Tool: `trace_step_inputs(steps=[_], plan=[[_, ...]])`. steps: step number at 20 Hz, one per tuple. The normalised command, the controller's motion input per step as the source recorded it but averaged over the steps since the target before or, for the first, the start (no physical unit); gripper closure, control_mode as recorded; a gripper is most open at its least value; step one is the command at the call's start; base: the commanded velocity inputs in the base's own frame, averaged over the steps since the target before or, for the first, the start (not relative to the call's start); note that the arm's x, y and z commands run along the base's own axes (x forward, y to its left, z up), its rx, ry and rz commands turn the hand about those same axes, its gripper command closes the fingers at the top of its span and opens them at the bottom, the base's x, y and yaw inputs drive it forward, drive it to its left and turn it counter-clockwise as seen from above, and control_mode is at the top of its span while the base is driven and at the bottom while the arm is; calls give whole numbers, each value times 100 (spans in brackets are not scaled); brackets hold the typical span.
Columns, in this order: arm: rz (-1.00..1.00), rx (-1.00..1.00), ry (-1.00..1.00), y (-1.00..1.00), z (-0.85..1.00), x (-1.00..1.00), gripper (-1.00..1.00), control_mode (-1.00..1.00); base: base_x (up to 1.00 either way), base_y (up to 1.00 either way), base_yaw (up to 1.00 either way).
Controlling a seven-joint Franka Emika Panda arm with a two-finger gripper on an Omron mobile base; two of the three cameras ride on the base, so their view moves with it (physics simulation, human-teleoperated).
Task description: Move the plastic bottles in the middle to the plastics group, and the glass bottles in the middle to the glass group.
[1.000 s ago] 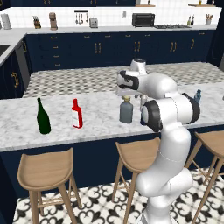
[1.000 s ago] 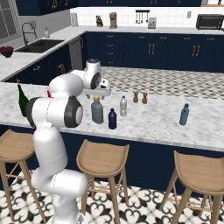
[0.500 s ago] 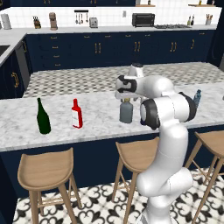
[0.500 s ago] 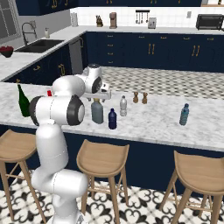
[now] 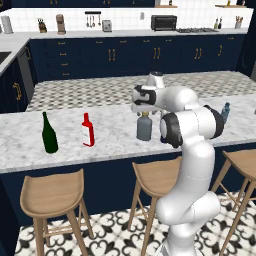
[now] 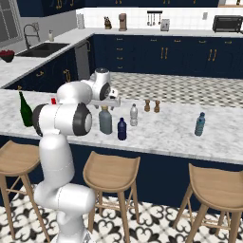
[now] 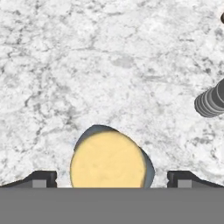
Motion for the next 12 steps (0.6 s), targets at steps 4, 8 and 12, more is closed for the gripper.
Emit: trace_step_inputs(steps=[4, 8, 12], plan=[[0, 0, -2, 6, 0, 16, -100, -100, 0, 0, 0], [0, 0, 0, 1, 0, 9, -100, -100, 0, 0, 0], [0, 0, 0, 0, 0, 0, 100, -100, 0, 0, 0]])
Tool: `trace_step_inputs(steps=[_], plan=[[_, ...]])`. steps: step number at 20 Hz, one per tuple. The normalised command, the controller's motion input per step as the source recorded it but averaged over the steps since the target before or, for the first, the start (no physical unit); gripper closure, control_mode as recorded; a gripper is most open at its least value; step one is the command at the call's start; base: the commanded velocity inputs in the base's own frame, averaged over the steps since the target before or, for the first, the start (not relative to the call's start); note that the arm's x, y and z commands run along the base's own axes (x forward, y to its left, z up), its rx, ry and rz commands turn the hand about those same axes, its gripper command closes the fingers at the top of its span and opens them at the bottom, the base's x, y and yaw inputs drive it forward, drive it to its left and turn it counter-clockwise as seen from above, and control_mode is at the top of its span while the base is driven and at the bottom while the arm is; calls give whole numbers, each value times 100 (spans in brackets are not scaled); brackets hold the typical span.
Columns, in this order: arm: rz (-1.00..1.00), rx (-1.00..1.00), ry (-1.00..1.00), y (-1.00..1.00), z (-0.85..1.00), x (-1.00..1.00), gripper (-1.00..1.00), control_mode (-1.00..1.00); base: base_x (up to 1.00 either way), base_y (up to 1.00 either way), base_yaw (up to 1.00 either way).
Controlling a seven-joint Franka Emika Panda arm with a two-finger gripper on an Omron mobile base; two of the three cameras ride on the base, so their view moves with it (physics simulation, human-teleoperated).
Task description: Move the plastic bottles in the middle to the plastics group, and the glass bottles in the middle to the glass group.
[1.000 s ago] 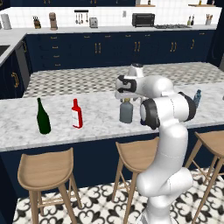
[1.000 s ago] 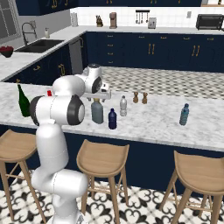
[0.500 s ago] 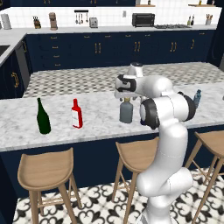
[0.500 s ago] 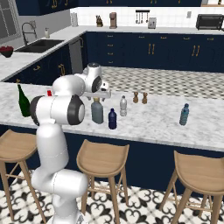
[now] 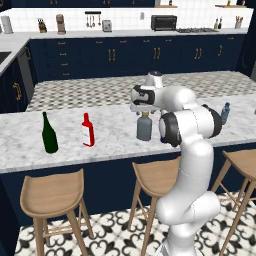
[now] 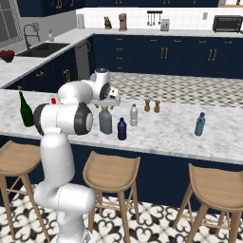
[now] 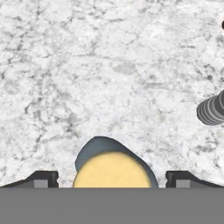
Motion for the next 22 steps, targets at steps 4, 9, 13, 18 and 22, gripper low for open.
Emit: trace_step_inputs(steps=[4, 9, 13, 18, 22], plan=[[0, 0, 0, 0, 0, 0, 100, -100, 0, 0, 0], [0, 0, -6, 25, 8, -11, 100, -100, 0, 0, 0], [0, 1, -15, 78, 54, -39, 100, -100, 0, 0, 0], [1, 0, -7, 79, 23, -43, 100, -100, 0, 0, 0], [2, 0, -6, 91, 0, -19, 100, -100, 0, 0, 0]])
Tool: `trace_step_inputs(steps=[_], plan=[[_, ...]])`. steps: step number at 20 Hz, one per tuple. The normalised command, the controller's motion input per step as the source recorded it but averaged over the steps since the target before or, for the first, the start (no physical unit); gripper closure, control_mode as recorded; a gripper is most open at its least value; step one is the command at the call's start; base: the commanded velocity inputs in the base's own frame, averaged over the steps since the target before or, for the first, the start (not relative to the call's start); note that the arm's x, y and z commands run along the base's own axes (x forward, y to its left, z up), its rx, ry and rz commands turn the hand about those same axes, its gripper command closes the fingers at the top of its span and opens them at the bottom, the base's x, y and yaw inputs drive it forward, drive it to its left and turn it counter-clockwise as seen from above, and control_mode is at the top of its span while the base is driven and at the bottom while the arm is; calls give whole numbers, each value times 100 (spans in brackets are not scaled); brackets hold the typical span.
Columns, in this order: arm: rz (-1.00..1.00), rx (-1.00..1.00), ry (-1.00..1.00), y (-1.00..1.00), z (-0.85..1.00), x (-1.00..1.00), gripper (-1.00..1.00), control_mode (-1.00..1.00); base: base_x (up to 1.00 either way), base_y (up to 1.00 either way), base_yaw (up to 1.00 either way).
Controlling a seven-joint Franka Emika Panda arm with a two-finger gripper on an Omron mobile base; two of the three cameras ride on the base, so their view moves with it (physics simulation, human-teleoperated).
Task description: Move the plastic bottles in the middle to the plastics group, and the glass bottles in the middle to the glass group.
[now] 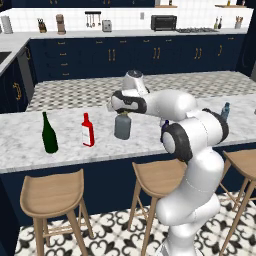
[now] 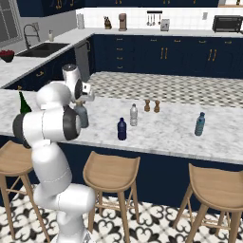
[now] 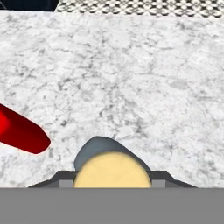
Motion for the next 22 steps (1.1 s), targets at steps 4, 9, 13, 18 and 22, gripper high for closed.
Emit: trace_step_inputs(steps=[4, 9, 13, 18, 22], plan=[[1, 0, 0, 73, 0, -2, 100, -100, 0, 0, 0], [0, 0, 0, 41, 2, 2, 100, -100, 0, 0, 0], [0, 0, 0, 37, 1, 1, 100, -100, 0, 0, 0], [0, 0, 1, 15, -5, 12, 100, -100, 0, 0, 0], [-1, 0, 0, 0, -14, 24, 100, -100, 0, 0, 0]])
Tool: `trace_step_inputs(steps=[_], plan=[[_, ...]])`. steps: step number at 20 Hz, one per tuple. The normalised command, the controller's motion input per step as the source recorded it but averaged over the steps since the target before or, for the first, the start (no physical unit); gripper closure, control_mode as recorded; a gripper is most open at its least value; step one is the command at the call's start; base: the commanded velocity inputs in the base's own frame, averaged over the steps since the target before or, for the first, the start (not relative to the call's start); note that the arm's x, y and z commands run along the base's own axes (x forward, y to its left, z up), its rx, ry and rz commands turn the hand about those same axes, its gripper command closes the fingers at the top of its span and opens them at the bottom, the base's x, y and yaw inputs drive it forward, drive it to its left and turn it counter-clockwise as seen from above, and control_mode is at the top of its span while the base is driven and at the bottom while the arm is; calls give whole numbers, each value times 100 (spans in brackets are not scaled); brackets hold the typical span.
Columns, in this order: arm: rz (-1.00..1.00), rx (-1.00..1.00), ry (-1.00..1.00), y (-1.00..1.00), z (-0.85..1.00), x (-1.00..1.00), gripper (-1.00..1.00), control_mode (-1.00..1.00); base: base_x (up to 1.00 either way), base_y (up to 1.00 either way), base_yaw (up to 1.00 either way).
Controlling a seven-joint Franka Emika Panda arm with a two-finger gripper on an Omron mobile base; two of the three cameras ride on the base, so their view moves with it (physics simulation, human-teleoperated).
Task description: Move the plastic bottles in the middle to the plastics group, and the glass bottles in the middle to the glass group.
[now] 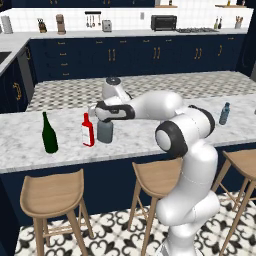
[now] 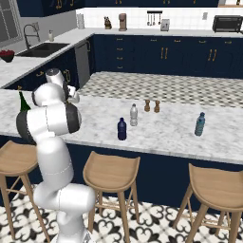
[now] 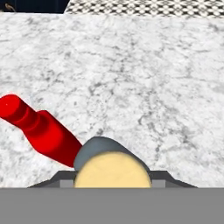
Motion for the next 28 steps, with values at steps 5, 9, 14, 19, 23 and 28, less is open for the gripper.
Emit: trace_step_inputs(steps=[5, 9, 14, 19, 23, 28], plan=[[-1, 0, 0, 0, -5, 21, 100, -100, 0, 0, 0], [0, 0, 2, 0, -39, 14, 100, -100, 0, 0, 0], [0, 0, 0, 0, -30, 8, 100, -100, 0, 0, 0], [0, 0, 0, 0, -13, 1, 100, -100, 0, 0, 0], [0, 0, 0, 0, 0, 0, -100, -100, 0, 0, 0], [0, 0, 0, 0, 4, 0, -100, -100, 0, 0, 0]])
